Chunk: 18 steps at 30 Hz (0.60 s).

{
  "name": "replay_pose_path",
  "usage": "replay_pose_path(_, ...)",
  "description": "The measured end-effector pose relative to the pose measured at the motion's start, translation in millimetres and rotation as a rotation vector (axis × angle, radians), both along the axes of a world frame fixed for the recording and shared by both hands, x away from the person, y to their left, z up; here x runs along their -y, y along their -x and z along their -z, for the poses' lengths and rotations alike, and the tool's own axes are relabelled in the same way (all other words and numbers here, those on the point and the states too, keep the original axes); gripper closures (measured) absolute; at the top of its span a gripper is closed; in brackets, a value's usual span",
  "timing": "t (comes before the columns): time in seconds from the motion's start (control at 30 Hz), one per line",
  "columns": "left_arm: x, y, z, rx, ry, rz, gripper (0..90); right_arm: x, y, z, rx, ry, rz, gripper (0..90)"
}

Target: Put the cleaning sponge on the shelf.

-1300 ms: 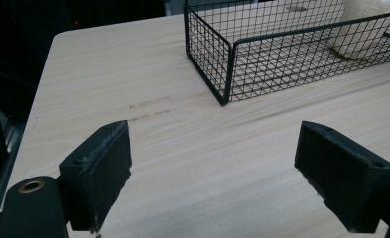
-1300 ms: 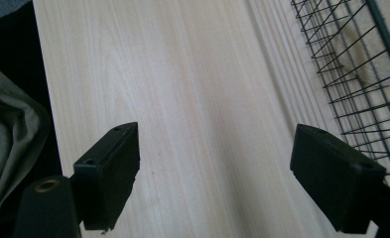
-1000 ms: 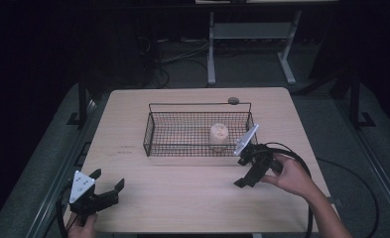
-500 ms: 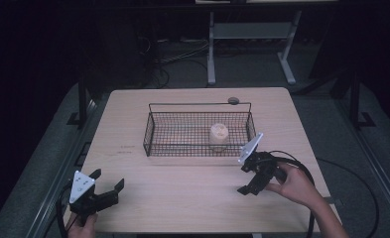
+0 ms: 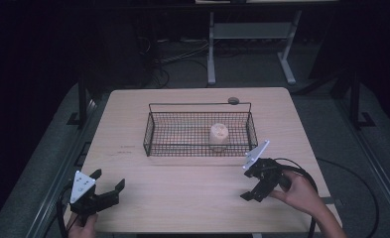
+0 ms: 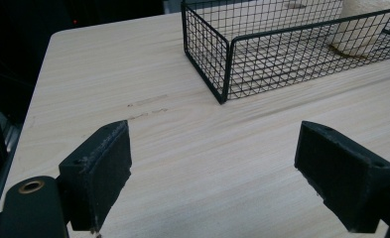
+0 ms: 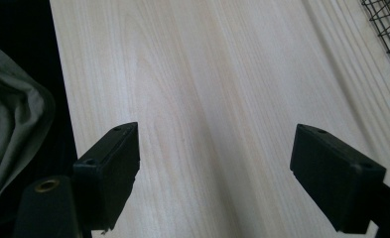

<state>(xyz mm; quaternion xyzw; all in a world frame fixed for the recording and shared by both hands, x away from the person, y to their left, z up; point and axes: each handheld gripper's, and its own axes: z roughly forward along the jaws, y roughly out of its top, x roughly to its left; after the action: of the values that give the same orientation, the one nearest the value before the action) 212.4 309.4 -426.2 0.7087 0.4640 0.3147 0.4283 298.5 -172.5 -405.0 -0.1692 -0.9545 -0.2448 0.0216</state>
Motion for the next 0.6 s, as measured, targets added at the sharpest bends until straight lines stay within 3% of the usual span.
replay_pose_path(0.6, 1.1, 0.0, 0.4, -0.001, -0.004, 0.006, 13.8, 11.5, 13.6, 10.0, 0.001, -0.036, 0.028, 19.1)
